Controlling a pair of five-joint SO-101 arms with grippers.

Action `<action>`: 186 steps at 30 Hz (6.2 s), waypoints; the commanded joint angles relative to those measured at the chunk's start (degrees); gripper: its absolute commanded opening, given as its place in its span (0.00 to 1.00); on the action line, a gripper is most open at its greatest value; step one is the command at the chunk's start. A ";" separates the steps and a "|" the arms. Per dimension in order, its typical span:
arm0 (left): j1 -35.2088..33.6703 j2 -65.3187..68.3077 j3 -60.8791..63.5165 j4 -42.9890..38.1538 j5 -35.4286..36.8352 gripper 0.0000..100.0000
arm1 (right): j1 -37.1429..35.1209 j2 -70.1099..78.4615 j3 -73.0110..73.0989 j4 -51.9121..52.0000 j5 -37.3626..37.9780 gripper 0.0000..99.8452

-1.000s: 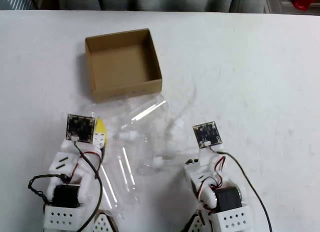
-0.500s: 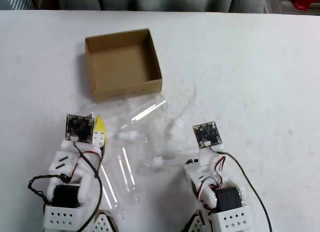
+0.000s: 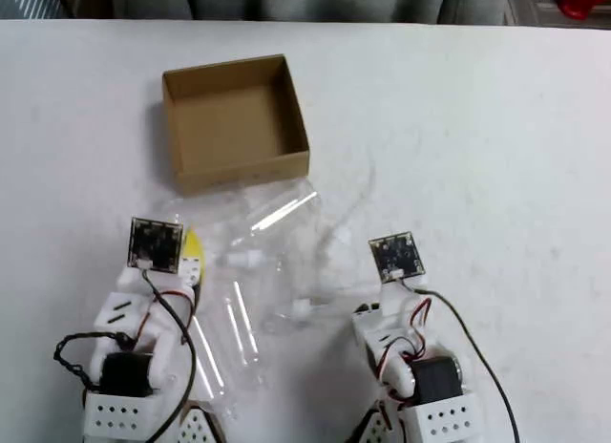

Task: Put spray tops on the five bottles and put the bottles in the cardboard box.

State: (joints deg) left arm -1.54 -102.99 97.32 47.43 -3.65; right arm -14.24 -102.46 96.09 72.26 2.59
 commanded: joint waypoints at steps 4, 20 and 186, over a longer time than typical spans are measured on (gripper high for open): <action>-0.57 -1.10 -9.14 10.29 5.80 0.08 | 2.86 -0.66 0.70 0.40 0.62 0.02; -0.48 3.30 -22.33 14.68 4.75 0.08 | 3.03 -0.66 0.70 0.40 0.62 0.02; -22.37 125.41 -96.62 9.23 47.65 0.02 | 23.43 -0.22 -9.93 -20.70 27.25 0.02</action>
State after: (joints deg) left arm -21.85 22.99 3.87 60.00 44.26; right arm 13.01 -102.55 92.40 52.31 27.91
